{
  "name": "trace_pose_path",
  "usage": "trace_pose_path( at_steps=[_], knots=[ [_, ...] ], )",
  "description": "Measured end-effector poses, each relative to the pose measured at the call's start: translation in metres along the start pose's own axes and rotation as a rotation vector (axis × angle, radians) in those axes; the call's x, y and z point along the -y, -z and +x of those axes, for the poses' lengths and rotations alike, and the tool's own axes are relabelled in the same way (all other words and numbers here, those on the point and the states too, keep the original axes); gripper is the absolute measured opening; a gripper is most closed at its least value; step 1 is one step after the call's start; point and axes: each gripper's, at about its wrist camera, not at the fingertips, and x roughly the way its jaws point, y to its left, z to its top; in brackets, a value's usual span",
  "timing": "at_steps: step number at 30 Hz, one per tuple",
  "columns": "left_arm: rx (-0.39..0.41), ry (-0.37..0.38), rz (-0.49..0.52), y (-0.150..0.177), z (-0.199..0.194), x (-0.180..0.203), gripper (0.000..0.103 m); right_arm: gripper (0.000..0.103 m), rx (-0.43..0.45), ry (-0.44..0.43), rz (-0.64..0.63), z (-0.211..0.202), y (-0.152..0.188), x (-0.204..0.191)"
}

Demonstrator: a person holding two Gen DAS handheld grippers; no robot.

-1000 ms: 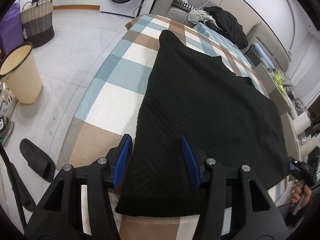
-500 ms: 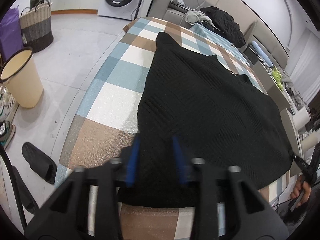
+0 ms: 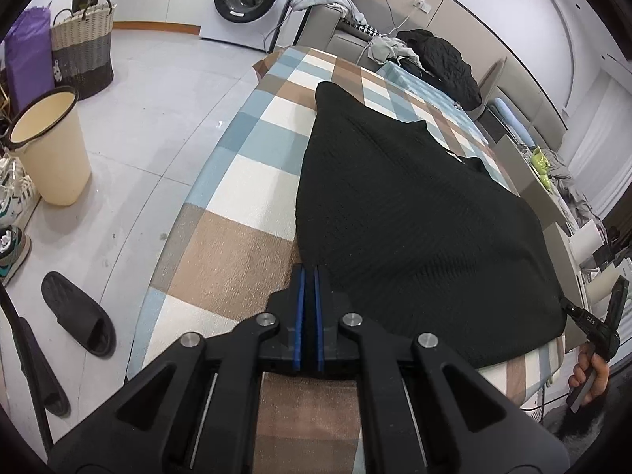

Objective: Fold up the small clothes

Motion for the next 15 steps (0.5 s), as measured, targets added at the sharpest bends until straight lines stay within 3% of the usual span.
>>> trace_pose_path(
  at_steps=[3, 6, 7, 9, 12, 15],
  knots=[
    [0.025, -0.009, -0.029, -0.003, -0.008, -0.004, 0.013, 0.016, 0.082, 0.040, -0.005, -0.023, -0.010, -0.005],
    [0.048, -0.025, -0.032, -0.007, -0.014, -0.003, 0.016, 0.027, 0.120, -0.011, -0.019, -0.037, -0.018, -0.018],
    [0.060, -0.023, -0.031, -0.008, -0.017, -0.002, 0.018, 0.030, 0.111, -0.040, -0.038, -0.038, -0.019, -0.026],
    [0.090, -0.012, -0.034, -0.009, -0.022, 0.002, 0.036, 0.048, 0.090, -0.094, -0.075, -0.033, -0.018, -0.044],
    [0.110, 0.016, -0.019, -0.010, -0.028, 0.011, 0.049, 0.061, 0.015, -0.187, -0.159, -0.011, -0.011, -0.078],
    [0.098, 0.056, 0.013, -0.009, -0.030, 0.026, 0.059, 0.064, -0.054, -0.171, -0.271, 0.017, -0.002, -0.112]
  ],
)
